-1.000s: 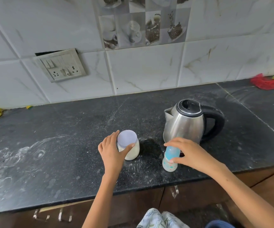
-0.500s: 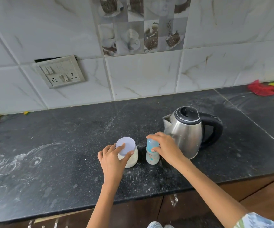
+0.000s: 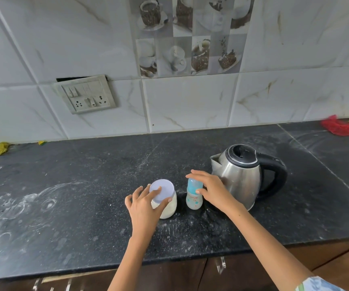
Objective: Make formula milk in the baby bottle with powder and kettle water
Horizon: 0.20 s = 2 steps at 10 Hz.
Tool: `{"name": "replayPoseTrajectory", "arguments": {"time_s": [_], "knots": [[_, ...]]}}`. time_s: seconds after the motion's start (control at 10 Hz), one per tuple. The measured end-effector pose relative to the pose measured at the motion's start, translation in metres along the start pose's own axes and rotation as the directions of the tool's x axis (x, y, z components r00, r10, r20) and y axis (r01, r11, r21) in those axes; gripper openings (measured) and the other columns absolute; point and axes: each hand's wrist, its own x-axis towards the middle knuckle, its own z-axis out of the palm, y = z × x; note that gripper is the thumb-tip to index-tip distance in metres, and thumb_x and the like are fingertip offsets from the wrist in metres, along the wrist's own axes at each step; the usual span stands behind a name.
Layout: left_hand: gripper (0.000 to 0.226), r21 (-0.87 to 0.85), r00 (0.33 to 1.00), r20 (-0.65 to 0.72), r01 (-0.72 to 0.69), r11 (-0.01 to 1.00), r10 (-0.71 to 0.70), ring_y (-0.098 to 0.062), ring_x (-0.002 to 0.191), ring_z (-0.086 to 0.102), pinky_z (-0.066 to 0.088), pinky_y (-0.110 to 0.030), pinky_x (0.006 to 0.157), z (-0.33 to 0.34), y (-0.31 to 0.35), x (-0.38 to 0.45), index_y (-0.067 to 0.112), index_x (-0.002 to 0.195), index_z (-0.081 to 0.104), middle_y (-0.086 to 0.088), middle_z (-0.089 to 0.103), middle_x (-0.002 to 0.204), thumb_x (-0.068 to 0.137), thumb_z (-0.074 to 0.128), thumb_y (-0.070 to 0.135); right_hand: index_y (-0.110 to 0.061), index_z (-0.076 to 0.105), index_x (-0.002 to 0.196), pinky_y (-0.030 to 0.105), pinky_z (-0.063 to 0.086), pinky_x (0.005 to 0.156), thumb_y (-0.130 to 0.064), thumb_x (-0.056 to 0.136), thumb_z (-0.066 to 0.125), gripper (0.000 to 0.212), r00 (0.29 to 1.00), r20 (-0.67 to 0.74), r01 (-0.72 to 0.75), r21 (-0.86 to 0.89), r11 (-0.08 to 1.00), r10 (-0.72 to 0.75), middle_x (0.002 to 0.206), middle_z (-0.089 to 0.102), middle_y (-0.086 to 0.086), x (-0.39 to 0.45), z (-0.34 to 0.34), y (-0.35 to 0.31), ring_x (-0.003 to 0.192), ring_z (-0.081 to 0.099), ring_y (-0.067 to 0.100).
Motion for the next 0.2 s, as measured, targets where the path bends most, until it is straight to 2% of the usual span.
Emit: {"name": "replayPoseTrajectory", "arguments": {"time_s": [0.1, 0.2], "knots": [[0.066, 0.034, 1.000, -0.007, -0.030, 0.999, 0.030, -0.031, 0.130, 0.045, 0.024, -0.044, 0.102, -0.0048, 0.0017, -0.0001, 0.028, 0.111, 0.069, -0.010, 0.053, 0.139, 0.074, 0.039, 0.074, -0.032, 0.040, 0.145, 0.033, 0.038, 0.112, 0.001, 0.089, 0.061, 0.069, 0.999, -0.014, 0.039, -0.066, 0.997, -0.040, 0.160, 0.024, -0.008, -0.0114, 0.0001, -0.0018, 0.142, 0.034, 0.016], [0.071, 0.068, 0.997, -0.038, -0.066, 0.995, 0.069, -0.029, 0.135, 0.039, 0.020, -0.040, 0.105, -0.0143, 0.0030, -0.0006, 0.023, 0.126, 0.059, -0.011, 0.041, 0.148, 0.081, 0.031, 0.071, -0.026, 0.033, 0.149, 0.039, 0.035, 0.114, -0.006, 0.091, 0.062, 0.068, 0.991, -0.106, 0.072, -0.116, 0.991, -0.085, 0.160, 0.020, -0.006, -0.0198, 0.0019, -0.0026, 0.142, 0.033, 0.015]]}}
